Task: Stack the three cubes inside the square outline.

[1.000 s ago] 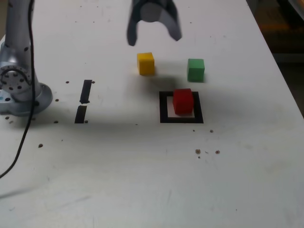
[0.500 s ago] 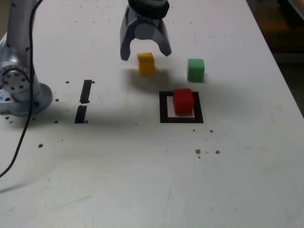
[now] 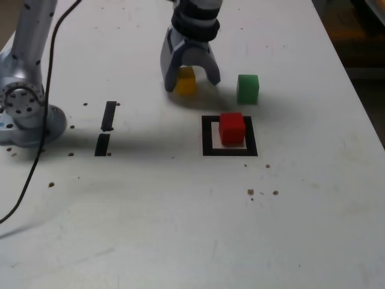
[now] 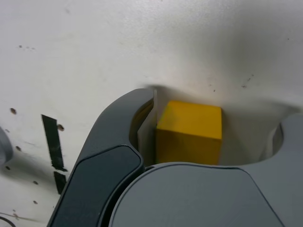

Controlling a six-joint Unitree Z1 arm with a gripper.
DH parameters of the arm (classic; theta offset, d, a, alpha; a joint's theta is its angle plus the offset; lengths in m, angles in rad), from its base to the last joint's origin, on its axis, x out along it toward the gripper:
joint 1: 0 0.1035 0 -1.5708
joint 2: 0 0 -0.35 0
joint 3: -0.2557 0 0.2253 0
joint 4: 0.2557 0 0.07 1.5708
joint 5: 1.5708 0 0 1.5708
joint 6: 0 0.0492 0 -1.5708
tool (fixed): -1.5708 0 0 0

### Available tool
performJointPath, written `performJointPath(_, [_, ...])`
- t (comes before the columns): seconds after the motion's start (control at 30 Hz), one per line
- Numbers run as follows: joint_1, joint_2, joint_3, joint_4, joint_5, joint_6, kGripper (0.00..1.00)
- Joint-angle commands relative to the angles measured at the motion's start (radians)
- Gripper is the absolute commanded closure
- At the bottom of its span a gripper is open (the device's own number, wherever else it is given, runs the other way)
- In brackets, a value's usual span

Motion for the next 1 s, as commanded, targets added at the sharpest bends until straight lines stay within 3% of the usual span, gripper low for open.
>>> performJointPath(0.0, [0.002, 0.003, 0.004, -0.008, 0.004, -0.009, 0.22])
performJointPath(0.2, [0.002, -0.011, 0.019, -0.017, 0.034, -0.047, 0.44])
performJointPath(0.53, [0.002, -0.044, 0.023, -0.019, 0.006, -0.047, 0.69])
performJointPath(0.77, [-0.002, -0.106, 0.013, 0.016, -0.008, -0.039, 0.76])
performJointPath(0.97, [-0.048, -0.17, -0.083, 0.172, -0.061, -0.026, 0.77])
